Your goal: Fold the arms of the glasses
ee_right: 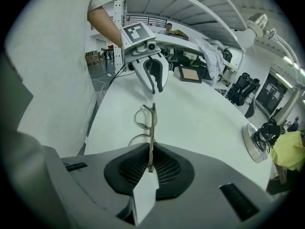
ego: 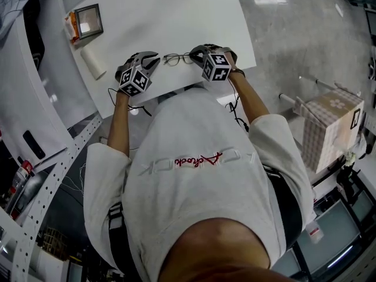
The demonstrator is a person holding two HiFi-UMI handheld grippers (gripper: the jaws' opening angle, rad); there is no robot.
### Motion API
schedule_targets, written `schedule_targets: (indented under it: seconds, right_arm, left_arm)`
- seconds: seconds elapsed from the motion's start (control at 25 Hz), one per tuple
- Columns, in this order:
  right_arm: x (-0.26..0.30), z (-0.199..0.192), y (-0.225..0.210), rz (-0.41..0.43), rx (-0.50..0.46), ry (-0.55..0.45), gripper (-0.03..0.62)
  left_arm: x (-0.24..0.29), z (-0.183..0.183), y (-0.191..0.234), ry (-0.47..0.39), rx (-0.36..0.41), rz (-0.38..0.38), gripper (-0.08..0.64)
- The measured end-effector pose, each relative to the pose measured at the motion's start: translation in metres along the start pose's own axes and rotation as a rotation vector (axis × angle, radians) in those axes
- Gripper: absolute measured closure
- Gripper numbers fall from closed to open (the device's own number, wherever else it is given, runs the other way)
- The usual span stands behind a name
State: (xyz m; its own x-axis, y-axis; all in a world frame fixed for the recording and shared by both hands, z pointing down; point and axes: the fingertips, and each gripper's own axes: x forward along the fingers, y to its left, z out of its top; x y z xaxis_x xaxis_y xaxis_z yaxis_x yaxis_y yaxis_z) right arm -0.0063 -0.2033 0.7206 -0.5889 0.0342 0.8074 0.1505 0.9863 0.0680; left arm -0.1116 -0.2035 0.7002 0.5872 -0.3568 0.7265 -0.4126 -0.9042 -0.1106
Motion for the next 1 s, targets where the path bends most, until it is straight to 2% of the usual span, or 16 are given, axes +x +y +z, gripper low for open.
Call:
schedule_targets:
  seconds: [0.2, 0.4, 0.6, 0.76, 0.84, 1.0]
  right_arm:
    - [0.001, 0.002, 0.001, -0.018, -0.007, 0.013, 0.561]
    - [-0.004, 0.006, -0.005, -0.061, 0.043, 0.008, 0.511]
    - [-0.015, 0.015, -0.01, -0.125, 0.045, -0.009, 0.511]
    - [-0.032, 0.019, -0.014, -0.214, 0.125, -0.055, 0.525]
    - [-0.038, 0.023, -0.017, -0.261, 0.174, -0.086, 0.569]
    - [-0.047, 0.03, -0.018, -0.317, 0.225, -0.121, 0.569]
  left_arm:
    - [-0.004, 0.012, 0.004, -0.053, -0.043, 0.03, 0.469]
    - [-0.001, 0.026, 0.005, -0.1, -0.045, 0.032, 0.469]
    - [-0.004, 0.033, 0.005, -0.126, -0.061, 0.032, 0.469]
    - [-0.007, 0.043, 0.003, -0.172, -0.078, 0.035, 0.485]
    - [-0.011, 0.045, 0.002, -0.183, -0.085, 0.043, 0.499]
    - [-0.019, 0.051, 0.001, -0.211, -0.102, 0.05, 0.522]
